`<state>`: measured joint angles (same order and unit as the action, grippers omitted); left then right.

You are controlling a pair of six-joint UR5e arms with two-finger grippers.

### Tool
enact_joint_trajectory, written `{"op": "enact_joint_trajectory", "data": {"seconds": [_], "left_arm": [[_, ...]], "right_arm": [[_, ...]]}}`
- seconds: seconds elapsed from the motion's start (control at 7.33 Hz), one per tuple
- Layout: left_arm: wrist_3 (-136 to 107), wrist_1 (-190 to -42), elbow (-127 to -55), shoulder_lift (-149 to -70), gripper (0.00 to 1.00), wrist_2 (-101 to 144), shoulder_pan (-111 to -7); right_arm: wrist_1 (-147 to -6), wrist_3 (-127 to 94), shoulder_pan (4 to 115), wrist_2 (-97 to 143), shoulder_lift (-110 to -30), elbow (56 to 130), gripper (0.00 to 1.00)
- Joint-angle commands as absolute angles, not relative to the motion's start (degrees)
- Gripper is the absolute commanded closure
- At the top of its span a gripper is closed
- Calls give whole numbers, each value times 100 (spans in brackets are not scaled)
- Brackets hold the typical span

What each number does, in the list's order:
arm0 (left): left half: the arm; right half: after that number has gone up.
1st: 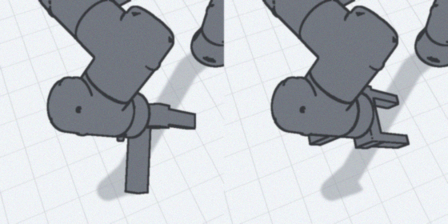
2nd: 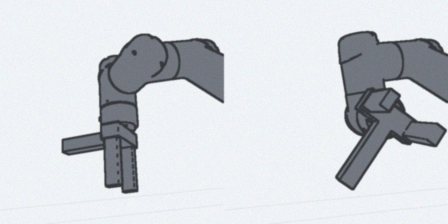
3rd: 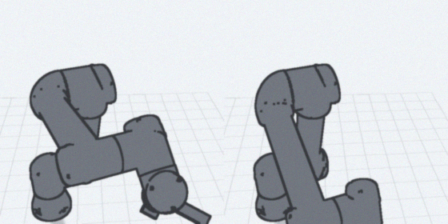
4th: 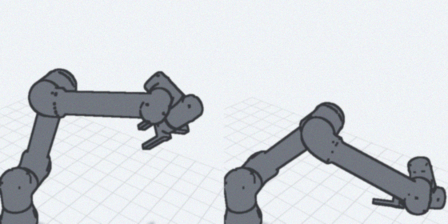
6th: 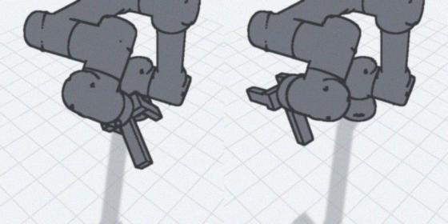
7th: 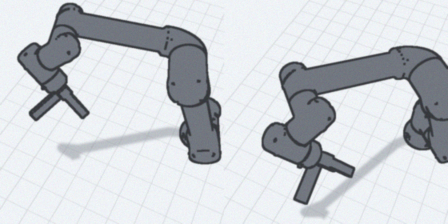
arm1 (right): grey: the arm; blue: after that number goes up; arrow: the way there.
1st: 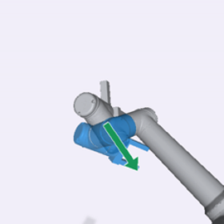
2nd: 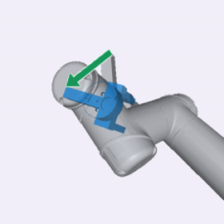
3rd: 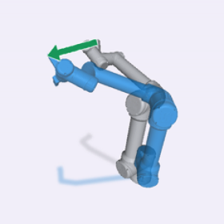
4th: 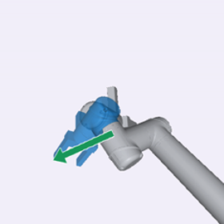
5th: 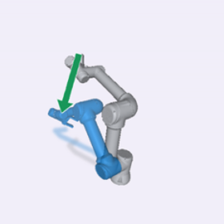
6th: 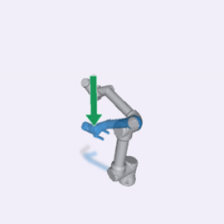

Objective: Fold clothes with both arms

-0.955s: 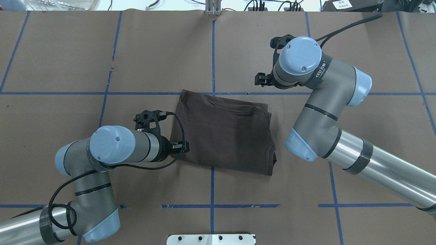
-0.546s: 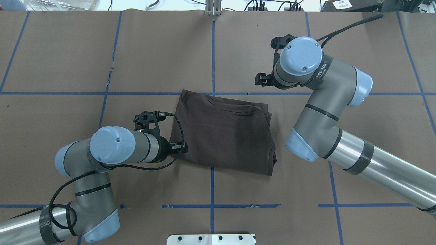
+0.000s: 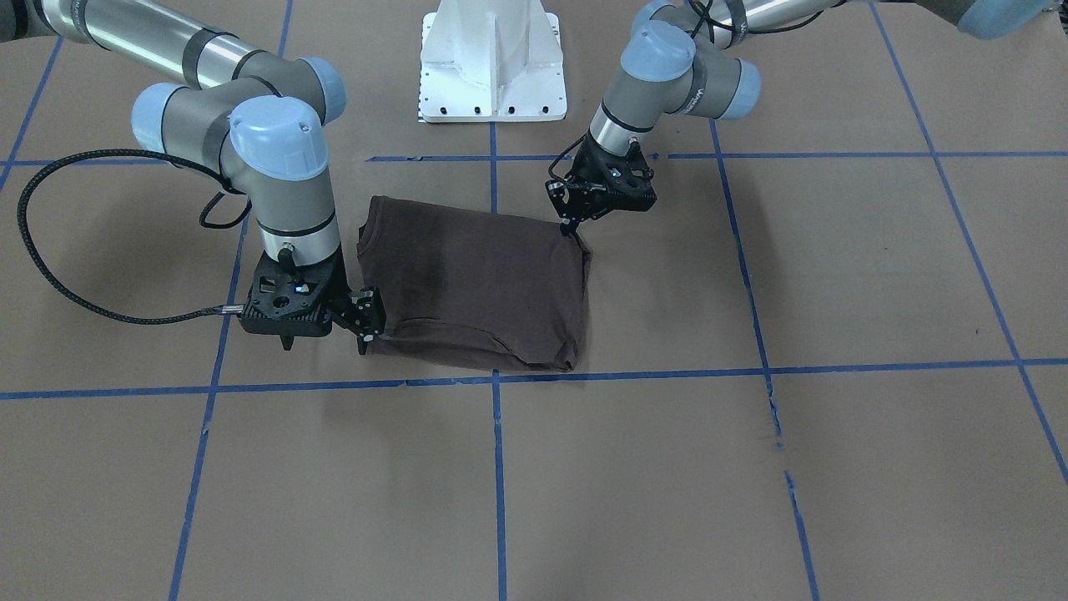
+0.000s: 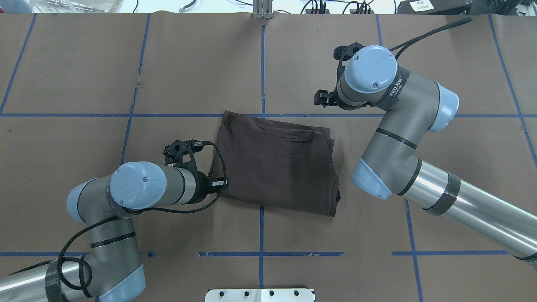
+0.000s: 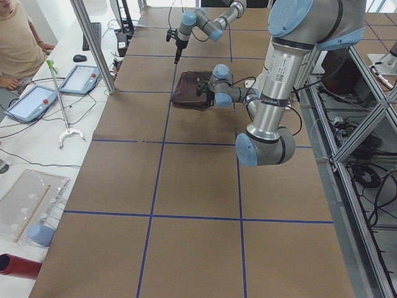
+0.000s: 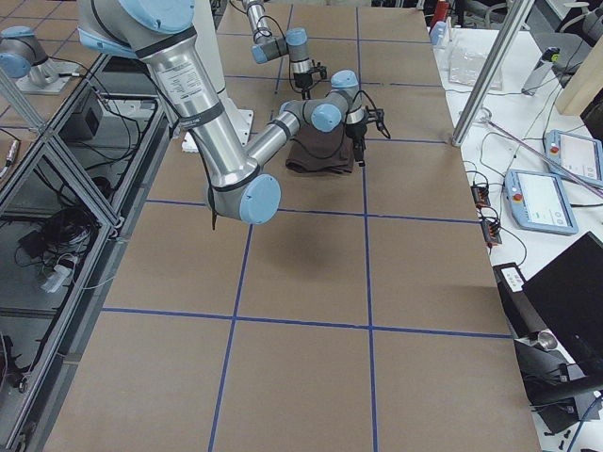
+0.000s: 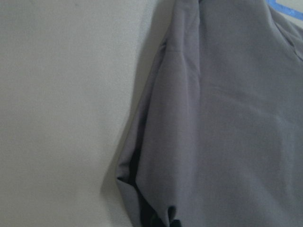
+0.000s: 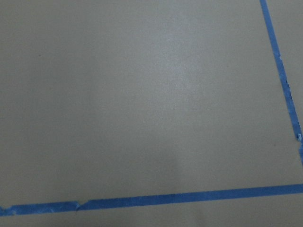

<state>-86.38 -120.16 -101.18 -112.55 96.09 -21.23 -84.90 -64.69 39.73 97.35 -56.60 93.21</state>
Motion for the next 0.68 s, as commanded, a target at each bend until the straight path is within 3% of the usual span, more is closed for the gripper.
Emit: {"op": "enact_joint_trajectory", "data": {"seconds": [0.0, 0.27, 0.41, 0.55], "left_arm": [[-8675, -11988, -10860, -10586, 100, 9345, -1716], [-9043, -11988, -10933, -10538, 100, 9272, -1468], [-8992, -11980, -10942, -10521, 2, 9281, -1468], [-8808, -11736, -11012, -10547, 0, 9325, -1598]], "right_arm": [[-8499, -6460, 3973, 9738, -5660, 9325, 0], [-8499, -6460, 3973, 9738, -5660, 9316, 0], [-8490, -6469, 3973, 9738, -5660, 9325, 0], [-8499, -6469, 3973, 9799, -5669, 9360, 0]]}}
